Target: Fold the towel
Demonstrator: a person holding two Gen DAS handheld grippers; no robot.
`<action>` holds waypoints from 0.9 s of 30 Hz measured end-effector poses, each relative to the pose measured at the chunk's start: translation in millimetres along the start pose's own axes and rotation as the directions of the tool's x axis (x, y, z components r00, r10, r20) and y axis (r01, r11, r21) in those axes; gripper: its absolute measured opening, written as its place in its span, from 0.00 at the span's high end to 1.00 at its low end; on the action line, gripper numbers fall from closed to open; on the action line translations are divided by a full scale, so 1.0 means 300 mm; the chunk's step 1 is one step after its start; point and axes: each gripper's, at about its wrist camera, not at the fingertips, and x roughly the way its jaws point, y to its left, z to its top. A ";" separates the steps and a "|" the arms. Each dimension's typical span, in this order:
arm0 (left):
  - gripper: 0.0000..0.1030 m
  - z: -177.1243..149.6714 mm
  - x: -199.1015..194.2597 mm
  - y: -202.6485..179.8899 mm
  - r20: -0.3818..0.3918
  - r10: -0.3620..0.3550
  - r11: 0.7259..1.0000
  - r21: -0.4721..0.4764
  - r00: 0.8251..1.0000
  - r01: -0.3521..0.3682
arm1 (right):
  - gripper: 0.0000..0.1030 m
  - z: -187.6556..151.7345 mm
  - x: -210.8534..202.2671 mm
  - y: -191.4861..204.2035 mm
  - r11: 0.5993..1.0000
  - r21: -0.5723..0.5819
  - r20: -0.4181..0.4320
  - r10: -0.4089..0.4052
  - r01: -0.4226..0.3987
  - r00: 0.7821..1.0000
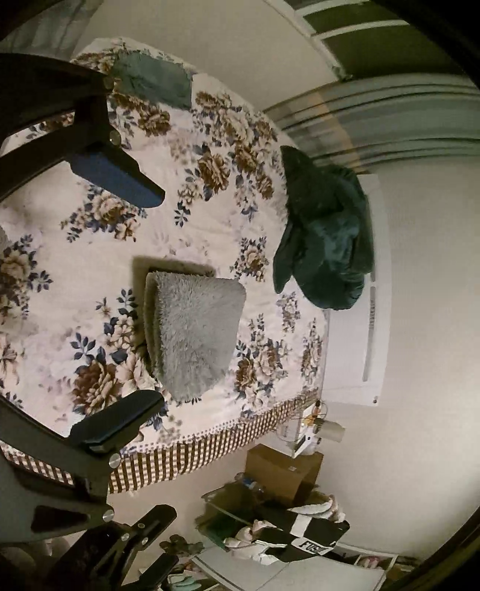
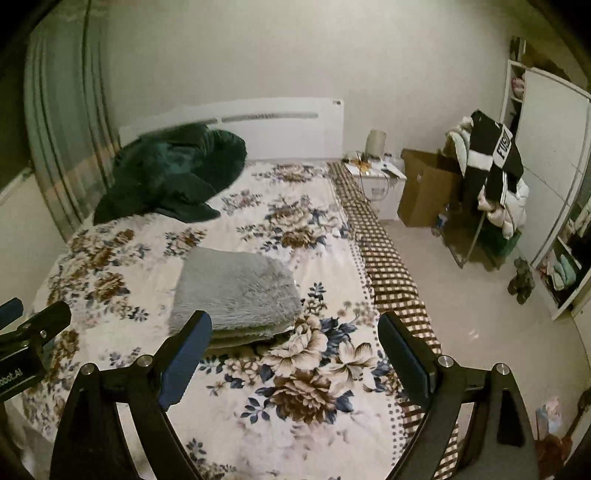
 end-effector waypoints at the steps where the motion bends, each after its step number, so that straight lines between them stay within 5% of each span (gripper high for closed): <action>1: 0.02 -0.002 -0.032 -0.002 0.006 0.003 1.000 -0.003 1.000 -0.003 | 0.09 -0.001 -0.043 -0.001 1.000 -0.003 0.004 0.002 -0.002 1.000; 12: 0.00 -0.020 -0.193 0.011 0.018 0.031 0.999 -0.006 0.999 -0.031 | 0.07 0.013 -0.372 -0.002 1.000 -0.009 0.025 0.011 -0.011 1.000; 27: 0.00 -0.044 -0.266 0.024 0.045 0.056 0.998 0.023 0.997 -0.057 | 0.06 0.011 -0.435 0.016 1.000 -0.005 0.026 0.014 -0.014 1.000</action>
